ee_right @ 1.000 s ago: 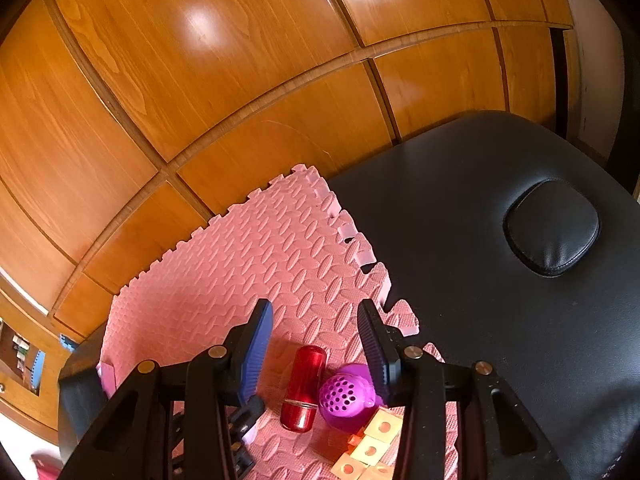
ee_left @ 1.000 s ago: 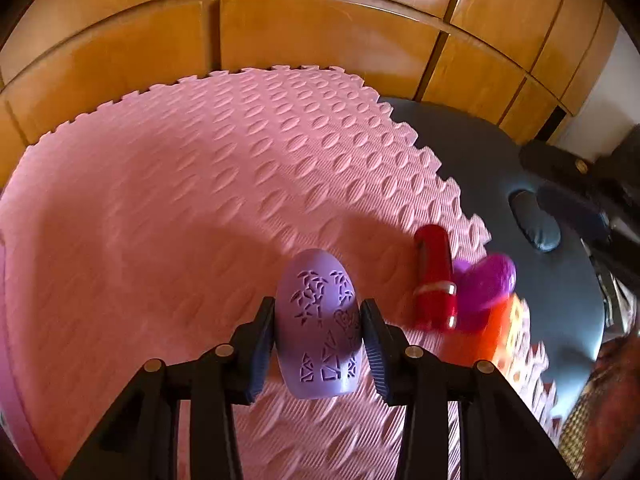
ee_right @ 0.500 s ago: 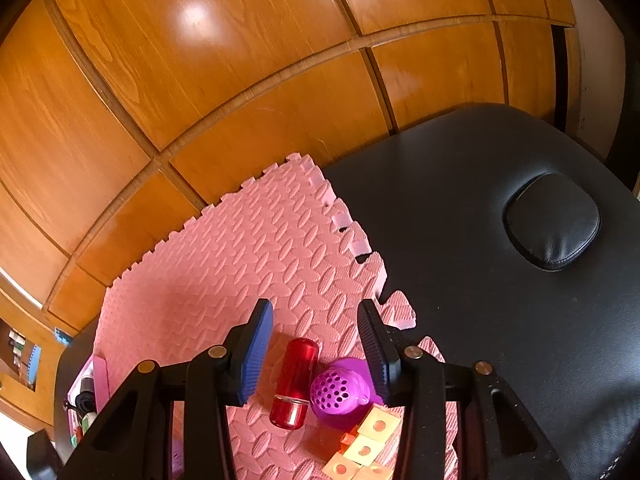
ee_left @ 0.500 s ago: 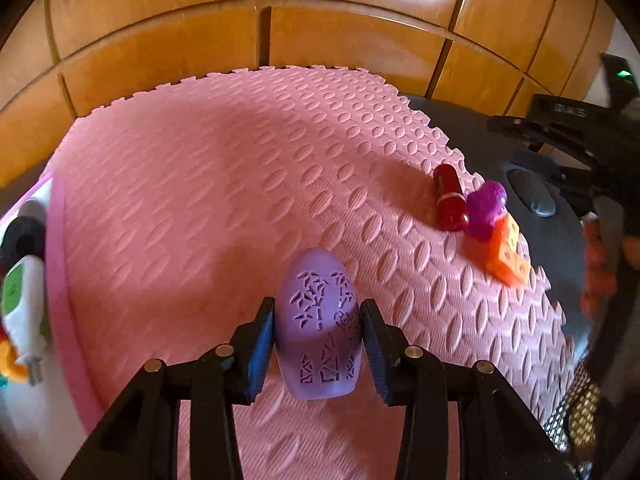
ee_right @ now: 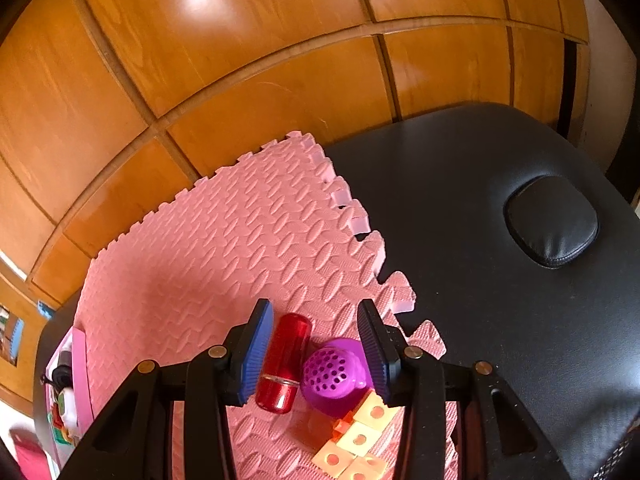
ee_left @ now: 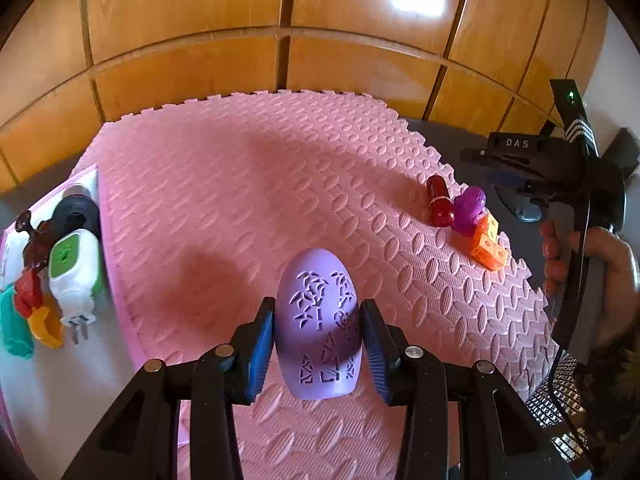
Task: Organize rigid objects
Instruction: 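Lift the purple egg with left tool while right tool reaches the orange blocks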
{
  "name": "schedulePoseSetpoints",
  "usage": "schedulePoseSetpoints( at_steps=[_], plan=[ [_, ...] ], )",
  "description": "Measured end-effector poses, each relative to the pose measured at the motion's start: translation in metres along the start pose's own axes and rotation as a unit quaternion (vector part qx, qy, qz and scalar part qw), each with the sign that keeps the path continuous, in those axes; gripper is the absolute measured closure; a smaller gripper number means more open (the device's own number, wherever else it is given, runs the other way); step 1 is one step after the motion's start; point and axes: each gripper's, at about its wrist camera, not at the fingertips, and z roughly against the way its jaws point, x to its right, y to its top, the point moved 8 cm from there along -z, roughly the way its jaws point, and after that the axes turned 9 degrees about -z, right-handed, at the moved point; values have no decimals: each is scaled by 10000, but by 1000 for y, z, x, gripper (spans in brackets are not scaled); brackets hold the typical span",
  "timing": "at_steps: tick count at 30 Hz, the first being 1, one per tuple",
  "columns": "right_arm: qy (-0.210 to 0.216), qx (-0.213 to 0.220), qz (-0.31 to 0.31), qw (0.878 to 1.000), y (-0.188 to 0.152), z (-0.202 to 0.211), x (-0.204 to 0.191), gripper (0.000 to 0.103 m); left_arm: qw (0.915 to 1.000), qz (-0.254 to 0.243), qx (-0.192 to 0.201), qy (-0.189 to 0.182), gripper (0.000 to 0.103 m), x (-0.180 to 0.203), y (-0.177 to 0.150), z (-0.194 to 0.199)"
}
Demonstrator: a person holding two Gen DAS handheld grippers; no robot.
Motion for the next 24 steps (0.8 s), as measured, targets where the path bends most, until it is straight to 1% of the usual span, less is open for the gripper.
schedulePoseSetpoints(
  at_steps=[2,4,7,8,9,11,13,16,18,22,24],
  plan=[
    [27,-12,20,10000,-1,6,-1,59,10000,18,42,-14,61,-3,0,4],
    [83,-153,63,9998,-4,8,-1,59,9999,59,62,-58,61,-5,-2,7],
    [29,-333,343,9989,-10,13,0,59,9999,89,83,-93,61,-7,-5,9],
    [6,-408,490,9980,-13,16,0,56,9998,112,84,-114,61,-8,-5,10],
    [8,-472,576,9972,-15,18,1,48,9998,127,92,-130,61,-8,-6,12],
    [-20,-615,804,9949,-20,23,2,39,9997,149,117,-145,61,-10,-7,14],
    [-90,-751,994,9922,-25,25,4,38,9996,188,145,-163,61,-11,-8,16],
    [-75,-1069,1053,9886,-37,22,6,38,9994,216,180,-187,61,-12,-7,20],
    [-117,-1179,1184,9859,-46,18,5,38,9994,215,199,-198,61,-12,-7,22],
    [-345,-1392,1544,9776,-64,6,2,38,9993,228,219,-192,61,-15,-8,26],
    [-552,-1419,1706,9735,-70,-2,3,38,9992,258,227,-182,61,-17,-9,28]
  ],
)
